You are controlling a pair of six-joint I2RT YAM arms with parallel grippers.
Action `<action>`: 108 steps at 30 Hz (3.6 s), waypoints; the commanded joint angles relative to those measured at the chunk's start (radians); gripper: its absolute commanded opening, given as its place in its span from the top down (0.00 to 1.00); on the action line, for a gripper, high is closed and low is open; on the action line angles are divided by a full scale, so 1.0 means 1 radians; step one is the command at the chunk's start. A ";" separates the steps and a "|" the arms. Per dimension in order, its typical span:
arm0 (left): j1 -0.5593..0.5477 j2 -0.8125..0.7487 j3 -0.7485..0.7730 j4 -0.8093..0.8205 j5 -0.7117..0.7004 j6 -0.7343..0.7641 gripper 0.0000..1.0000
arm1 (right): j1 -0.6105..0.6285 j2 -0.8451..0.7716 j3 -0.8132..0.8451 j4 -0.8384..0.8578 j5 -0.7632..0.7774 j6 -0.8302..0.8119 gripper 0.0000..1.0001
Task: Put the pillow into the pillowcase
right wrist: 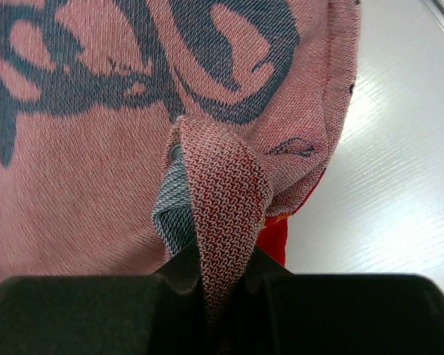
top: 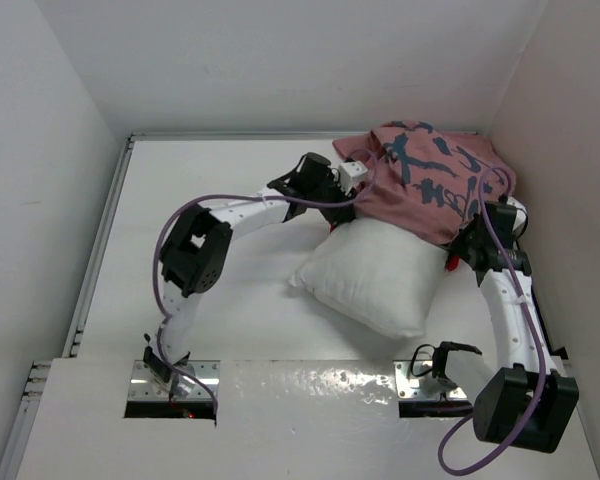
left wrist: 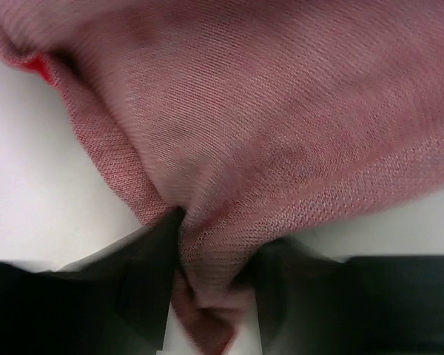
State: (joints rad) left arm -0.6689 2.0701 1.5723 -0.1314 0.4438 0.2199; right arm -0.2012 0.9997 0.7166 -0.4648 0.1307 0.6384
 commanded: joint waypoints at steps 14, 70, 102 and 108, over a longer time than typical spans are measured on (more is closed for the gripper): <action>0.540 -0.259 0.829 -0.810 -0.166 0.122 1.00 | 0.002 0.058 0.599 0.009 -0.834 0.263 1.00; 0.640 -0.704 0.400 -0.846 -0.304 0.033 1.00 | 0.213 0.381 0.895 0.124 -0.559 0.386 1.00; 0.701 -0.454 1.248 -0.912 -0.267 0.076 1.00 | 0.177 0.533 1.690 0.024 -0.540 0.347 1.00; 0.704 -0.866 0.397 -0.633 -0.340 0.041 1.00 | 0.157 0.354 0.939 0.360 -0.629 0.471 1.00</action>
State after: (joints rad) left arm -0.0132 1.2736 1.9244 -0.8017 0.3092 0.2749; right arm 0.0280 1.5009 1.9678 -0.3851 -0.5468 0.9890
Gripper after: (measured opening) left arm 0.020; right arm 0.088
